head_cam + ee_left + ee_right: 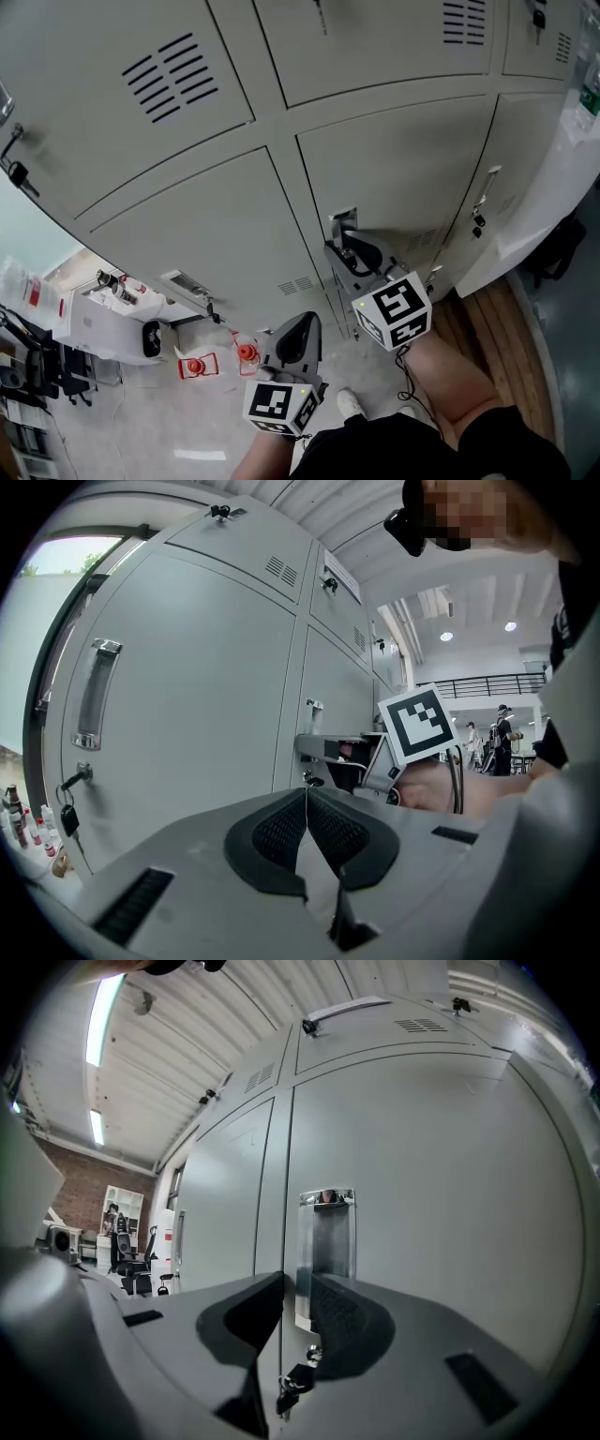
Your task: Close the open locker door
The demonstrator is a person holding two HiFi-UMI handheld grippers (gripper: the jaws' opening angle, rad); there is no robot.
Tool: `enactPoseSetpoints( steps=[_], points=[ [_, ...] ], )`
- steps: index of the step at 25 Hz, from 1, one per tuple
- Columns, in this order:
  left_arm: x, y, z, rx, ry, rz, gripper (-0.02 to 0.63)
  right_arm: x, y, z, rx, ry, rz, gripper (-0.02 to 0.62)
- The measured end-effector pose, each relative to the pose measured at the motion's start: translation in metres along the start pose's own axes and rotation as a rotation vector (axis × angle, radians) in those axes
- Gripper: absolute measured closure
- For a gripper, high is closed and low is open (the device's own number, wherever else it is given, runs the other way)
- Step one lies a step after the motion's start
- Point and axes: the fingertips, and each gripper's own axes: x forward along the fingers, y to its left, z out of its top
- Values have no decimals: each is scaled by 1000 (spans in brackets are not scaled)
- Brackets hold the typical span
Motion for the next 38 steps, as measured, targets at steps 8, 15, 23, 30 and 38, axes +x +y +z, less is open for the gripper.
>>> enactPoseSetpoints(
  steps=[8,15,23,30,38],
  points=[
    [8,-4,2,12,-3,-23,588,0,0,0,-4,-2,35,448],
    [11,-11,10,25,-22,-36,588,-6,-7,-4,-19,12,32,471],
    [13,-30,15,28,-31,-52,588,-27,-30,-10,30,20,-7,443],
    [11,-52,21,28,-51,-58,588,-62,-56,-8,40,27,-67,470],
    [9,-95,26,36,-68,-73,588,-112,-58,3,7,16,-79,541]
  ],
)
